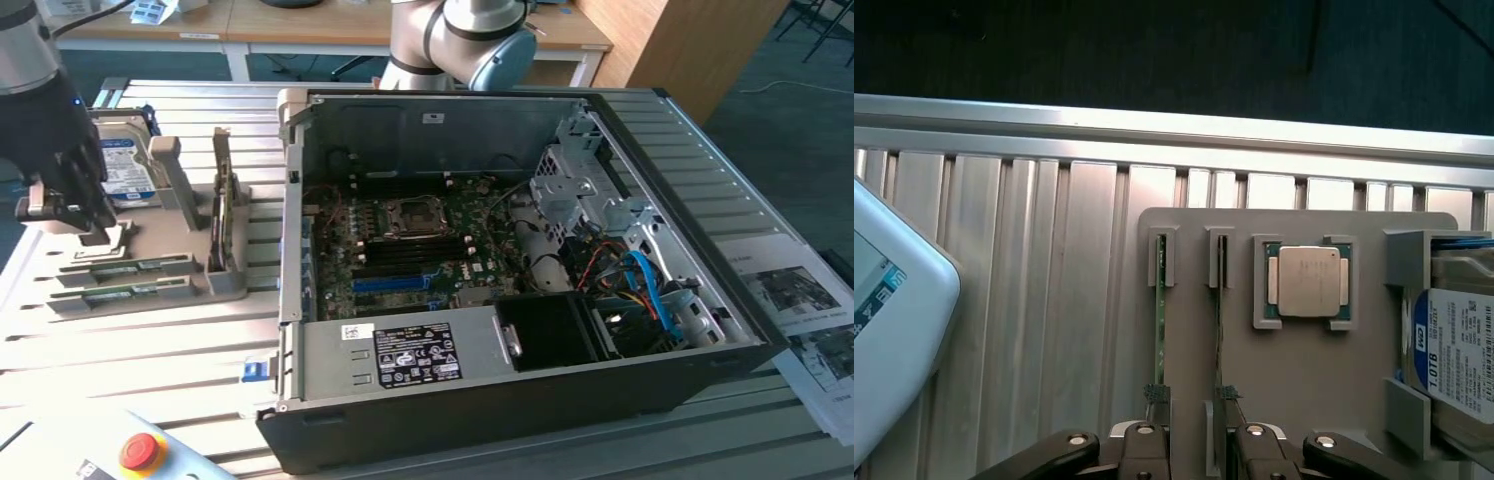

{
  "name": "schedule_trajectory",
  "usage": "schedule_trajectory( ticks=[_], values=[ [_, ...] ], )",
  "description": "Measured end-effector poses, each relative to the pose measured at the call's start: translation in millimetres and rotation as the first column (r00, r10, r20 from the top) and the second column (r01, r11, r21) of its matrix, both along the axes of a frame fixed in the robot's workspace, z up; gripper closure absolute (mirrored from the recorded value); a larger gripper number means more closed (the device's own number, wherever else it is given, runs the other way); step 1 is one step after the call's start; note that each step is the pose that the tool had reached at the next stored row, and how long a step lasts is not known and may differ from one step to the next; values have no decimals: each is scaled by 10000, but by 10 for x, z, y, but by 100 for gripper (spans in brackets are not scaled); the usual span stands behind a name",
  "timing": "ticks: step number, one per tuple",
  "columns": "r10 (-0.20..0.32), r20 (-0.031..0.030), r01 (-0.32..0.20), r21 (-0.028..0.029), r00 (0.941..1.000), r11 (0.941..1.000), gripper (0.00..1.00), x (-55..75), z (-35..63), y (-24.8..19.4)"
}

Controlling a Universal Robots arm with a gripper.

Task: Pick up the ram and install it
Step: 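Pick up the ram and move it above insertion slot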

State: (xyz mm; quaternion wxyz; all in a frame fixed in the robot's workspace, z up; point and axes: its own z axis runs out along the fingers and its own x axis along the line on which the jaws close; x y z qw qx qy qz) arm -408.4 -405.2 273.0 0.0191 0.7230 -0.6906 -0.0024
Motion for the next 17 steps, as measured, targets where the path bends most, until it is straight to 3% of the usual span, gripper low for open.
schedule_trajectory(
  ticks=[17],
  values=[
    [1, 0, -1, 0, 10000, 10000, 69, 0, -304, -4]
  ],
)
